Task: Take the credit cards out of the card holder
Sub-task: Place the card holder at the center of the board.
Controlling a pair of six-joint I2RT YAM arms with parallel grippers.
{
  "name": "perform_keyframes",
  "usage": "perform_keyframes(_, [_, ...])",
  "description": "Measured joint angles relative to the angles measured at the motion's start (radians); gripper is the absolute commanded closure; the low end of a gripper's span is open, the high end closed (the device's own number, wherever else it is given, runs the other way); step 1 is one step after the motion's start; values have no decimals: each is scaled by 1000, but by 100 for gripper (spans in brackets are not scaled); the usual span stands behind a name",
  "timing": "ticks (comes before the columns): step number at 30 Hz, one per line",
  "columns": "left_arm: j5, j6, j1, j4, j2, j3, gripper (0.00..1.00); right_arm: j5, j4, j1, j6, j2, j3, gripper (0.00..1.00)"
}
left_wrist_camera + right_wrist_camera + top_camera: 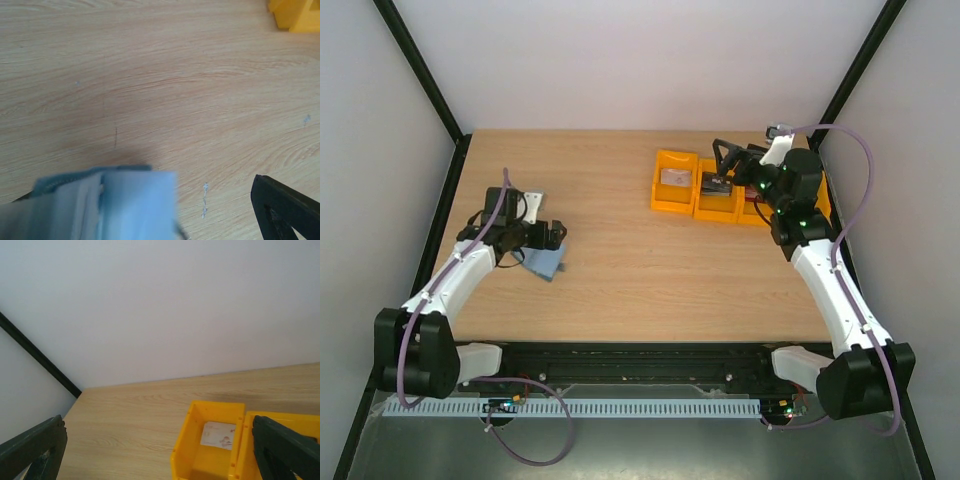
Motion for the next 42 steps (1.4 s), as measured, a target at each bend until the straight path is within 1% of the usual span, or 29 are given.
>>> perform_keyframes(2, [18, -12, 17, 8, -5, 0, 1, -18, 3, 0, 0, -3, 0, 1])
perform_keyframes(4, [74, -27, 35, 19, -16, -7, 1, -33, 6, 0, 0, -3, 0, 1])
perform_keyframes(8, [268, -76, 56, 83, -65, -99, 1, -77, 8, 0, 3, -3, 0, 1])
perform_keyframes(10, [380, -122, 56, 100, -77, -144, 1, -132, 25, 0, 20, 2, -2, 1])
perform_keyframes(12, [462, -183, 53, 135, -70, -167, 1, -189, 71, 10, 61, 12, -20, 1])
perform_keyframes(13, [480, -209, 53, 154, -66, -174, 1, -208, 92, 29, 84, 19, -36, 1])
perform_keyframes(14, [485, -234, 56, 174, -63, -181, 1, -213, 99, 54, 96, 29, -47, 0])
perform_keyframes(17, [448, -308, 84, 234, -48, -217, 1, -180, 80, 206, 121, 92, -63, 10])
perform_keyframes(20, [400, -375, 135, 294, -6, -285, 1, -118, 43, 388, 166, 191, -61, 15])
perform_keyframes(22, [387, -425, 157, 332, 24, -337, 1, -82, 33, 509, 218, 283, -61, 19])
perform_keyframes(25, [392, -482, 159, 368, 52, -388, 1, -80, 38, 626, 306, 428, -64, 26])
perform_keyframes(27, [390, -506, 159, 385, 53, -388, 1, -105, 85, 665, 383, 501, -88, 29])
perform_keyframes(30, [391, -536, 167, 412, 53, -389, 1, -155, 155, 686, 488, 606, -97, 34])
perform_keyframes(35, [398, -558, 170, 430, 53, -389, 1, -205, 190, 705, 567, 798, 24, 44])
perform_keyframes(37, [400, -562, 171, 433, 53, -389, 1, -219, 214, 707, 600, 838, 44, 47])
perform_keyframes(38, [401, -563, 172, 435, 53, -389, 1, -229, 230, 708, 619, 853, 48, 49])
perform_keyframes(40, [406, -565, 173, 441, 57, -390, 1, -244, 254, 710, 646, 886, 61, 59])
perform_keyframes(42, [408, -566, 173, 446, 66, -390, 1, -255, 280, 712, 672, 912, 74, 65])
